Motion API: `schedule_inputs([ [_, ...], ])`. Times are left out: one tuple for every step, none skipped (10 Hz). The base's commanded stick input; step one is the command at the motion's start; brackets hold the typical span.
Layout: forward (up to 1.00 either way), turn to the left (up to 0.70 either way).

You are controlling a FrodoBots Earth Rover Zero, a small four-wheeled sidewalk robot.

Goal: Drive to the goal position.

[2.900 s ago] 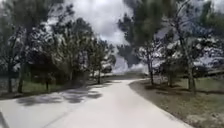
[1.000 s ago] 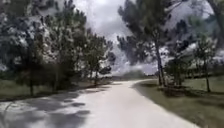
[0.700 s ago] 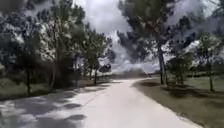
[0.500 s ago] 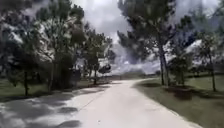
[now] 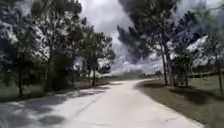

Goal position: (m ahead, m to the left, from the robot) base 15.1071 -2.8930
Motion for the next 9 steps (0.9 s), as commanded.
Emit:
schedule_inputs([
  [0.85, -0.09],
  [0.85, -0.31],
  [0.85, -0.33],
  [0.85, -0.09],
  [0.85, 0.00],
  [0.85, 0.00],
  [0.85, 0.00],
  [0.85, 0.00],
  [0.85, 0.00],
])
